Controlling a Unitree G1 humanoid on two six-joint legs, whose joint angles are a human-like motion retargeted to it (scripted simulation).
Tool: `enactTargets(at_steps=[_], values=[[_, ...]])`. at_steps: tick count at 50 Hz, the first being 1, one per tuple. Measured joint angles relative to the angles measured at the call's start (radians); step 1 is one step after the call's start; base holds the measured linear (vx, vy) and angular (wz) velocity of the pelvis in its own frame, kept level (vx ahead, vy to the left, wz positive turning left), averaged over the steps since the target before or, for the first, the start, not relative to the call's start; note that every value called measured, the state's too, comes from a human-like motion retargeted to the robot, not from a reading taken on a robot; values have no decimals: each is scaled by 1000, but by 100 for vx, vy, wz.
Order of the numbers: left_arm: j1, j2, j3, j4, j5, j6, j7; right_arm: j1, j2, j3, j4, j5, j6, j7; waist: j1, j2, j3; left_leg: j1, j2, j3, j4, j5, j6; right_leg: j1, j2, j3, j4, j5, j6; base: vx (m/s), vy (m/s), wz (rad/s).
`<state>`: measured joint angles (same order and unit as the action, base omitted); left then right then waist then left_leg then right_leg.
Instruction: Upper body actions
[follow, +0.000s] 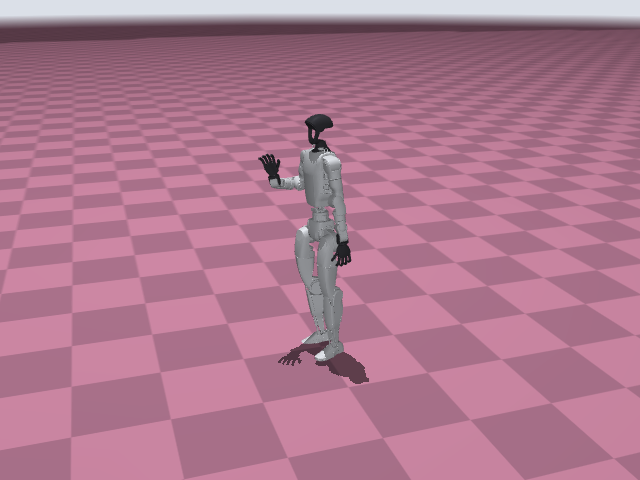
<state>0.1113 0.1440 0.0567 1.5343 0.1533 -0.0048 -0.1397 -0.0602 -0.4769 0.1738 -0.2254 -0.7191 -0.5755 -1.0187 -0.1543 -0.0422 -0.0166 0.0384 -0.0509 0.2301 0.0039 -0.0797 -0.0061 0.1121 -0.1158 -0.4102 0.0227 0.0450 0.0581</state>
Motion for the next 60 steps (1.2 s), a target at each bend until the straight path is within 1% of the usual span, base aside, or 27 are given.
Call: enactTargets(at_steps=[2, 5, 8, 10, 11, 12, 13, 15, 18, 20, 23, 25, 27, 28, 30, 32, 35, 37, 43, 46, 48, 50, 53, 57, 60], values=[[2, 0, -1, 1, -2, -1, -1, 58, 12, 26, 98, -16, 2, 67, -2, 0, 2, 1, 1, 0, 1, 0, -1, 2, 0, 0, 0, 0, 0, 0, 0, 0], [6, 1, 0, 2, -7, -2, -3, 136, 24, 61, 317, -93, 34, 280, -12, -3, 9, 6, 2, 1, 3, -2, -2, 7, 0, 1, 0, 0, 0, 0, 0, 0], [9, 2, -7, 1, -10, -2, -6, 150, 31, 97, 550, -212, 116, 536, -16, -1, 15, 12, 5, 5, 3, -3, -1, 10, 2, 7, 0, 1, 0, 0, 0, 0], [7, 1, -10, -1, -9, -1, -10, 133, 56, 129, 741, -307, 218, 781, -18, 3, 22, 16, 8, 13, 4, -3, -1, 11, 5, 14, 0, 3, -1, -1, 1, -22], [6, 1, -10, -2, -7, 0, -11, 124, 76, 139, 820, -346, 280, 876, -19, 4, 25, 17, 9, 16, 4, -3, -2, 12, 5, 17, 1, 3, -2, -1, 1, -22], [5, 0, -10, -4, -5, 1, -12, 116, 98, 148, 904, -384, 358, 971, -18, 5, 29, 18, 10, 20, 5, -3, -2, 12, 6, 20, 1, 4, -2, -1, 1, -21], [3, 0, -12, -5, -2, 3, -13, 109, 123, 158, 994, -416, 467, 1064, -17, 6, 34, 20, 11, 24, 6, -3, -2, 13, 7, 23, 1, 5, -3, -2, 0, -22], [0, 1, -21, -11, 1, 6, -12, 85, 182, 179, 1208, -434, 625, 1195, -10, 5, 46, 24, 13, 32, 8, -2, -2, 15, 7, 31, 3, 7, -5, -2, -1, -21], [-1, 3, -31, -15, 4, 4, -2, 43, 292, 151, 1544, -352, 610, 1050, -6, 5, 53, 29, 14, 38, 8, -2, -2, 17, 8, 36, 4, 8, -7, 0, 0, 0], [-3, 4, -40, -13, 7, 4, -4, 27, 326, 153, 1736, -236, 604, 995, -2, 7, 53, 31, 15, 39, 7, -3, -2, 15, 8, 37, 4, 9, -7, 0, 0, 0], [-14, 5, -46, -10, 11, 9, -6, 22, 351, 128, 1855, -88, 677, 1057, 7, 8, 61, 31, 14, 38, 6, -2, -1, 16, 8, 37, 4, 9, -8, 0, 1, -13], [-17, 5, -39, -14, 16, 9, -5, 38, 360, 74, 1874, 39, 686, 1127, 76, 7, 63, 37, 19, 103, 3, -9, -3, 5, 30, 98, 9, 1, -27, 0, 2, -105], [-18, 8, -46, -20, 22, 8, -10, 61, 355, 10, 1863, 152, 644, 1121, 90, 5, 64, 34, 16, 104, 4, -9, -2, 2, 42, 96, 6, 0, -41, 1, 1, -32], [-18, 10, -50, -21, 24, 8, -12, 67, 351, -1, 1855, 174, 613, 1111, 91, 5, 64, 32, 16, 101, 5, -8, -3, 2, 35, 95, 7, 1, -34, 1, 0, 21], [-16, 13, -54, -21, 24, 9, -17, 76, 334, -18, 1835, 178, 553, 1083, 75, 5, 65, 29, 15, 83, 5, -7, -3, 7, 22, 80, 7, 1, -21, -1, 0, 45], [-14, 12, -49, -19, 15, 10, -19, 78, 316, -25, 1821, 144, 535, 1097, 57, 6, 64, 28, 11, 66, 3, -6, -2, 10, 18, 60, 4, 1, -18, -3, 1, 48], [-12, 9, -44, -15, -1, 11, -19, 75, 295, -29, 1805, 122, 538, 1148, 36, 7, 64, 30, 4, 41, -1, -6, 0, 10, 11, 38, 4, 2, -13, -2, 1, 37], [-7, 9, -46, -16, -4, 9, -15, 79, 290, -27, 1798, 122, 548, 1139, 34, 6, 62, 30, 0, 34, -2, -6, 2, 11, 9, 31, 3, 4, -13, 0, 0, 11], [-14, 7, -45, -22, -5, 13, -3, 87, 304, 14, 1777, 93, 560, 985, 42, -1, 76, 27, 2, 33, 4, 0, 0, 18, 6, 30, 1, 5, -13, 0, 0, 0], [-10, -22, 9, -54, -11, 19, 26, 94, 328, 40, 1774, 58, 565, 970, 63, -4, 82, 23, 9, 53, 10, 2, -3, 21, 12, 48, -2, 5, -18, 1, 0, -28], [-3, -51, 55, -124, -51, 19, 75, 96, 342, 51, 1772, 52, 582, 977, 94, -5, 84, 27, 13, 84, 9, -2, -5, 18, 21, 77, -1, 2, -26, 2, 2, -68], [4, -80, 93, -229, -97, 4, 130, 98, 349, 56, 1766, 53, 604, 953, 101, -7, 86, 28, 13, 86, 10, -2, -5, 18, 20, 80, -1, 2, -25, 1, 1, -16], [4, -94, 122, -422, -173, -20, 173, 101, 346, 55, 1763, 57, 588, 914, 87, -9, 86, 27, 9, 66, 11, 1, -3, 23, 13, 60, -2, 4, -21, 2, 3, 31], [-47, -59, 126, -768, -287, -59, 238, 100, 333, 50, 1766, 53, 565, 959, 74, -15, 81, 25, 3, 44, 12, 5, -2, 34, 7, 35, -6, 4, -17, 1, 1, 33], [-101, 5, 122, -992, -294, -91, 295, 100, 328, 45, 1768, 43, 570, 989, 69, -18, 72, 23, 0, 33, 13, 8, -2, 38, 5, 23, -8, 3, -16, 1, 0, 17]])
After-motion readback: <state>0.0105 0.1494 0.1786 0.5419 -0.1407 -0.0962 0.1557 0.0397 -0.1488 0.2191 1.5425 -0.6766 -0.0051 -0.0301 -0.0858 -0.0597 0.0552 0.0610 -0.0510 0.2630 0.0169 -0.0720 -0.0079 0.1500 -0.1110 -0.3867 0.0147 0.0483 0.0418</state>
